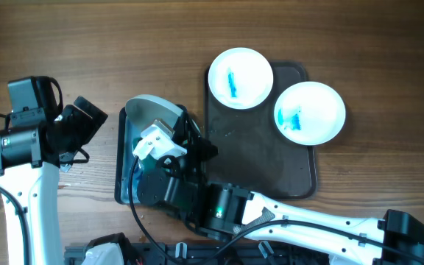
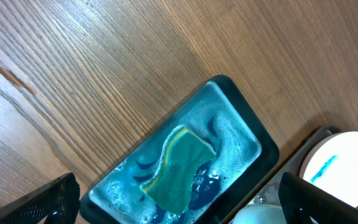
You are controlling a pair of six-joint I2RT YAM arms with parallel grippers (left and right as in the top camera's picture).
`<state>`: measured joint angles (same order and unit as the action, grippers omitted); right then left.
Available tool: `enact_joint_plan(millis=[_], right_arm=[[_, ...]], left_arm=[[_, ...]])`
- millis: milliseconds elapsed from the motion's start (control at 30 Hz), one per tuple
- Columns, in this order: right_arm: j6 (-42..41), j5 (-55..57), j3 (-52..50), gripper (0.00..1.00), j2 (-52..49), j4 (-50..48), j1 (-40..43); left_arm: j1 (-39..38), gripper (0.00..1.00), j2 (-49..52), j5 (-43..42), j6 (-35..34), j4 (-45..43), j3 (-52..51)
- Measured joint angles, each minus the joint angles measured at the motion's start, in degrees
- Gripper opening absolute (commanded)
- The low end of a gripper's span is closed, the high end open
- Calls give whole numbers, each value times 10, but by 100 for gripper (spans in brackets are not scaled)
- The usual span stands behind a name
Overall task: Clean dirty plates on tray and stack at the side
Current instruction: 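Carry the plate right and set it on the table beside the tray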
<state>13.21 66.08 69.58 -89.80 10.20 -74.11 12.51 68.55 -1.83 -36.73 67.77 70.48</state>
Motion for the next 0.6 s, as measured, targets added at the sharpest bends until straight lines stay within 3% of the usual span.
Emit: enact_joint_plan(millis=[367,600], right_arm=[[-42,-26,0,4,0,18,46],[-216,-272,3,4,0,129,184]], left_arm=[[0,100,0,0,0,0,0],[0,100,0,0,0,0,0]])
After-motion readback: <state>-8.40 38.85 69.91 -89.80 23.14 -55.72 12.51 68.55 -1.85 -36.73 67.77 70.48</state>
